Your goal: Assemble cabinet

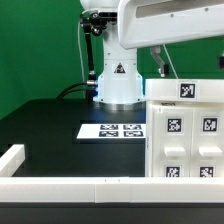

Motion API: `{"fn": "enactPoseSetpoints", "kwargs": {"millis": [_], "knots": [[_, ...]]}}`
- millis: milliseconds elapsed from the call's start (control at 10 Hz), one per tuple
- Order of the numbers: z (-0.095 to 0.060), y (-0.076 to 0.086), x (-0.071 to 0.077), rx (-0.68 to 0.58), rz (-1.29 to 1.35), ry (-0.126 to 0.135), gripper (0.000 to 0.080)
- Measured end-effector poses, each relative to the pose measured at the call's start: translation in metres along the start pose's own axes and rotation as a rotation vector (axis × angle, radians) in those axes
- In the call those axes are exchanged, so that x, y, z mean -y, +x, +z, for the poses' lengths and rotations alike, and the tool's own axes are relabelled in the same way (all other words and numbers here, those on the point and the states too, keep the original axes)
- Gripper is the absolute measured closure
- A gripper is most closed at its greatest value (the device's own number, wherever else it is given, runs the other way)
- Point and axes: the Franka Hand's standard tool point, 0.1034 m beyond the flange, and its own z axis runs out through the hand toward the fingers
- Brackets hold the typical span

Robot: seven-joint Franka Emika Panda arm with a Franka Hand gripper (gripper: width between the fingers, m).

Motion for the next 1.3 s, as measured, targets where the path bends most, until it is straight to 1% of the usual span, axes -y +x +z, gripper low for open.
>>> {"fn": "enactPoseSetpoints", "kwargs": {"millis": [100,200,300,600,700,800,900,1000,1100,1200,1300], "knots": [[0.0015,-0.0021,0.0036,0.006,-0.199,-0.052,0.0150],[0.0025,-0.0044,0.0092,0.025,-0.366,-0.071,0.0150],[0.0025,-0.0045,0.0093,0.033,-0.496,-0.080,0.0150],[0.0030,-0.0044,0.0042,0.043,-0.664,-0.082,0.0150],[0.0037,-0.0047,0.0032,0.050,-0.779,-0.094,0.0150],[0.0075,-0.0062,0.0068,0.061,-0.974,-0.126,0.0150],[0.0093,-0.0096,0.0092,0.100,-1.097,-0.140,0.0150],[0.0106,-0.0083,0.0073,0.123,-1.214,-0.159,0.0150],[0.0105,-0.0059,0.0058,0.131,-1.289,-0.171,0.0150],[0.0103,-0.0040,0.0050,0.131,-1.325,-0.173,0.0150],[0.0101,-0.0025,0.0054,0.127,-1.306,-0.175,0.0150]]}}
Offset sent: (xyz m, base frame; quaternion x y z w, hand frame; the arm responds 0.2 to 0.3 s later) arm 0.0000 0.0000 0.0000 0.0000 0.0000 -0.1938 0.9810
